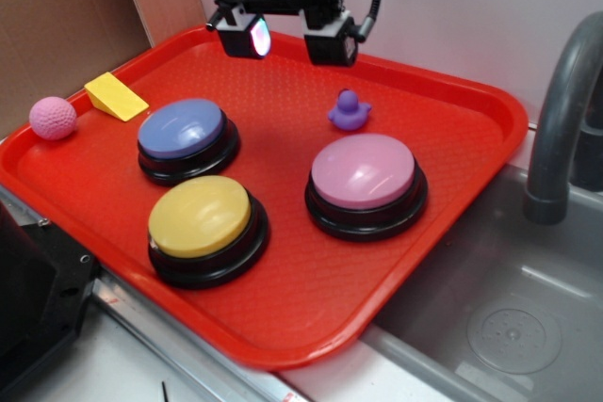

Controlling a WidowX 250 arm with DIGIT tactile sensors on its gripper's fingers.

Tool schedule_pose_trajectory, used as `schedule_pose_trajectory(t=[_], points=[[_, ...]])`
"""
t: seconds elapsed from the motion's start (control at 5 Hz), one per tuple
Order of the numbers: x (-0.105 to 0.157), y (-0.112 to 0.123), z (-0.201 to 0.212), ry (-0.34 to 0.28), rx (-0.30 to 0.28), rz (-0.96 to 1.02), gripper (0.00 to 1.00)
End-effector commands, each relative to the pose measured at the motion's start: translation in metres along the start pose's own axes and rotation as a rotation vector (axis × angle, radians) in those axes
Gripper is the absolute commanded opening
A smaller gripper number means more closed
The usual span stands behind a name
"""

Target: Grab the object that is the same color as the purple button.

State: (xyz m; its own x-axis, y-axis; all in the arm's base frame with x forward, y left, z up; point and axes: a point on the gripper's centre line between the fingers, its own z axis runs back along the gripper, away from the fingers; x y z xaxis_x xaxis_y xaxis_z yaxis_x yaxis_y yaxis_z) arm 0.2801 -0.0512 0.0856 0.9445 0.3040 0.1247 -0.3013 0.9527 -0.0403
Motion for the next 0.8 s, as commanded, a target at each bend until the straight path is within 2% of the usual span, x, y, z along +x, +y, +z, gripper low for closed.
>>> schedule_pose_trajectory(t=[0.0, 0.2, 0.6], points=[[0.019, -0.006, -0.010, -0.020, -0.044, -0.051, 1.00], [0.026, -0.003, -0.028, 0.007, -0.048, -0.044, 1.00], [0.030, -0.007, -0.046, 0.012, -0.029, -0.056, 1.00]])
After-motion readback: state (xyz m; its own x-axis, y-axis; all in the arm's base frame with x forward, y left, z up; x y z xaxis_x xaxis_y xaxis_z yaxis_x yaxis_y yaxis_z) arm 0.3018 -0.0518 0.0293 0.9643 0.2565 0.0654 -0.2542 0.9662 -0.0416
